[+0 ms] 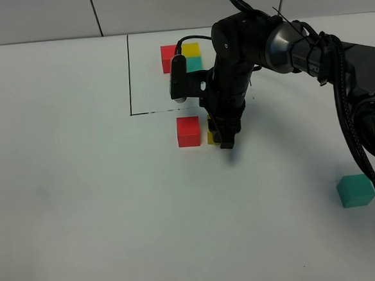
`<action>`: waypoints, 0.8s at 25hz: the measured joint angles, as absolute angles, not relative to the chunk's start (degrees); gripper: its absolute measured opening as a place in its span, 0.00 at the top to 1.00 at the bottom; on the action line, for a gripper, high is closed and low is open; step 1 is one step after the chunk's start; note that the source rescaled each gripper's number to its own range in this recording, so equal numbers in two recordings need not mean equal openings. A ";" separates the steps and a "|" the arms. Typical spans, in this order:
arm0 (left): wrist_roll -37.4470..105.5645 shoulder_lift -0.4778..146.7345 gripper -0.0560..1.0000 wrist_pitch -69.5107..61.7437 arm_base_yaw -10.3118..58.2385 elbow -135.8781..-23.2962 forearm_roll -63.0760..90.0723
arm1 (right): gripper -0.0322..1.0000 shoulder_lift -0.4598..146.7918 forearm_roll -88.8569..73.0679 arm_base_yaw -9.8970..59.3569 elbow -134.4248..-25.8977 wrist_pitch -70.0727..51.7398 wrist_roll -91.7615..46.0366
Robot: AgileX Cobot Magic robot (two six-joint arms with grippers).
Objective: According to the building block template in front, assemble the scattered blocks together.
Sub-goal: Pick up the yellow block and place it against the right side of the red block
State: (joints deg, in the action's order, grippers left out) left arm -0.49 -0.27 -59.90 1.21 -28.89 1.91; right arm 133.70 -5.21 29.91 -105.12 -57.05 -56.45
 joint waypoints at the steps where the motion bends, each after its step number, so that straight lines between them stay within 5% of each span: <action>1: -0.49 -0.27 0.06 -59.90 1.21 -28.89 1.91 | 0.97 133.70 -5.47 29.91 -105.12 -56.91 -56.55; 20: -0.49 -0.27 0.06 -59.90 1.21 -28.89 1.91 | 0.97 134.68 -8.61 29.86 -105.66 -56.83 -59.39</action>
